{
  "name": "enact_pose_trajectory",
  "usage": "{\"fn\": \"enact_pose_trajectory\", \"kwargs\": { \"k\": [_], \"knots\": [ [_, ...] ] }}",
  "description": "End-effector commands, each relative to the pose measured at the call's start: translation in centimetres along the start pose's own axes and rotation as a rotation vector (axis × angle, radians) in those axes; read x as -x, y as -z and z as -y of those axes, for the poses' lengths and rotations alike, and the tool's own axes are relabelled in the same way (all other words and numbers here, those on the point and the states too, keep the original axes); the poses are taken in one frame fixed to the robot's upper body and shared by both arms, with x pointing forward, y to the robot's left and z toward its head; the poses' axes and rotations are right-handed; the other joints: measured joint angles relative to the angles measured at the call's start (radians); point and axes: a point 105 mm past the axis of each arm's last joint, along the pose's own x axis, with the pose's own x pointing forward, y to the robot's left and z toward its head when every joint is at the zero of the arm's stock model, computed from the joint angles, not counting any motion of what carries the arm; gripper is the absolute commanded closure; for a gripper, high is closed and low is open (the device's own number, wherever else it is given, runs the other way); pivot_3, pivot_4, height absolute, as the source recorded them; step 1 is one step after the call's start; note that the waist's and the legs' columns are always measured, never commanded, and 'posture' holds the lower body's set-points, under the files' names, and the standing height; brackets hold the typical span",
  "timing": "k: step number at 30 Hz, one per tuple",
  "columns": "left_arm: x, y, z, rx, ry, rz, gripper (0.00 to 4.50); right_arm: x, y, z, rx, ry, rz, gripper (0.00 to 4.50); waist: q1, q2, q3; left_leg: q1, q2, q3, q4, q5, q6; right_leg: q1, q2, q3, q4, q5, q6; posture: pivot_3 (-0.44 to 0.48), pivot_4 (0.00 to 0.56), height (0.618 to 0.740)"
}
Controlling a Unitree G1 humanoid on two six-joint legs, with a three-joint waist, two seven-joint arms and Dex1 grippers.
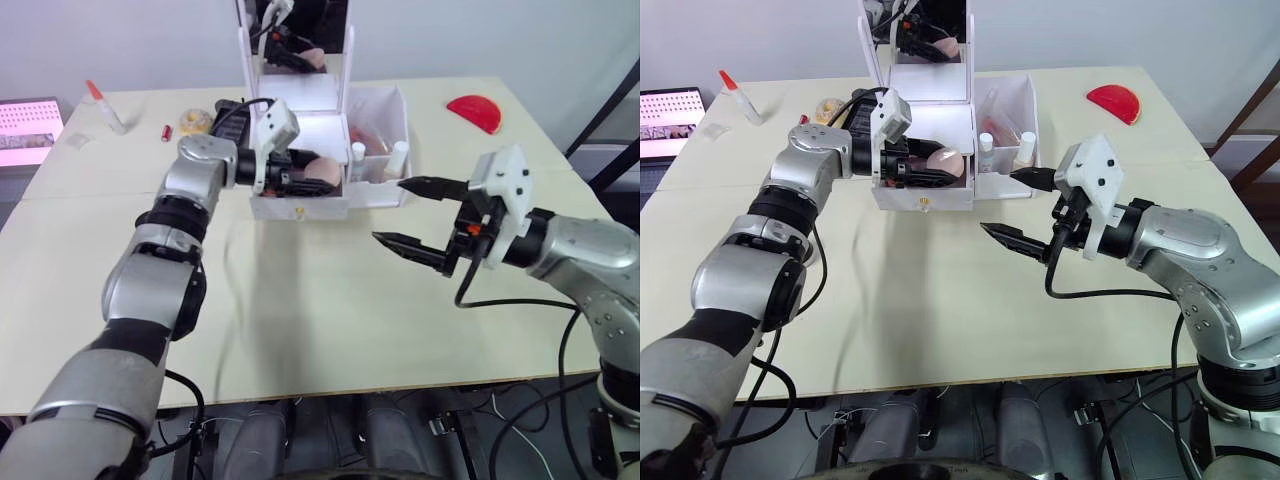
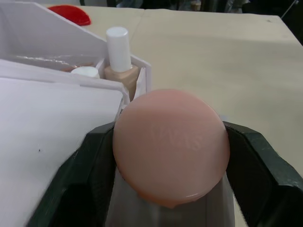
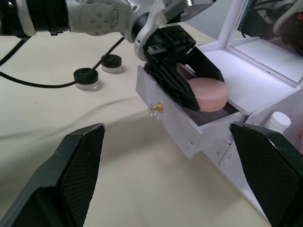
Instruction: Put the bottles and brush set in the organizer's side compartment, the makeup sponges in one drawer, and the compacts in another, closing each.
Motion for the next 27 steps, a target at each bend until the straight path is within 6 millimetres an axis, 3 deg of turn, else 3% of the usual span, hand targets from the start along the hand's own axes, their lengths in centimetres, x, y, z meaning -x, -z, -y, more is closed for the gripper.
{"fn": "enact_pose_trajectory", "kwargs": {
  "k": [1,12,17,20,26,27],
  "knots": [
    [0.3,-1.7,-0.4,-0.042,-0.016,0.035,0.08,0.3,-1.0,-0.2,0.035,0.003,0.021,0.0,-0.001,0.0,0.0,0.0,0.0,0.0,0.0,0.0,0.0,0.0,0.0,0.0,0.0,0.0,0.0,0.0,0.15,0.738],
    [1.0,-2.3,-0.5,-0.022,-0.002,0.059,0.08,0.2,-1.0,-0.1,0.03,-0.002,0.025,0.0,-0.001,0.0,0.0,0.0,0.0,0.0,0.0,0.0,0.0,0.0,0.0,0.0,0.001,0.0,0.0,0.0,0.15,0.738],
    [3.3,-3.7,-0.2,0.013,0.041,0.139,0.08,0.3,-0.7,-0.1,0.025,0.001,0.017,0.0,-0.005,0.0,0.0,0.0,0.0,0.0,0.0,0.0,0.0,0.0,0.0,0.0,0.001,0.0,0.0,0.0,0.15,0.738],
    [5.2,-3.7,1.0,0.025,0.113,0.147,0.92,0.8,-0.4,0.1,0.02,0.018,0.008,0.0,-0.007,0.0,0.0,0.0,0.0,0.0,0.0,0.0,0.0,0.0,0.0,0.0,0.001,0.0,0.0,0.0,0.15,0.738],
    [8.7,-0.7,3.8,0.078,0.136,0.043,4.25,2.2,-0.4,1.1,0.018,0.07,0.004,0.0,-0.006,0.001,0.0,0.001,0.0,-0.001,0.0,0.0,0.0,0.0,0.0,0.0,0.003,0.0,0.0,0.0,0.15,0.738],
    [8.9,0.1,3.8,0.078,0.114,0.014,4.44,2.4,-0.4,1.4,0.018,0.083,0.003,0.0,-0.005,0.001,0.0,0.001,0.0,-0.001,0.0,0.0,0.0,0.0,0.0,0.0,0.002,0.0,0.0,0.0,0.15,0.738]
  ]
}}
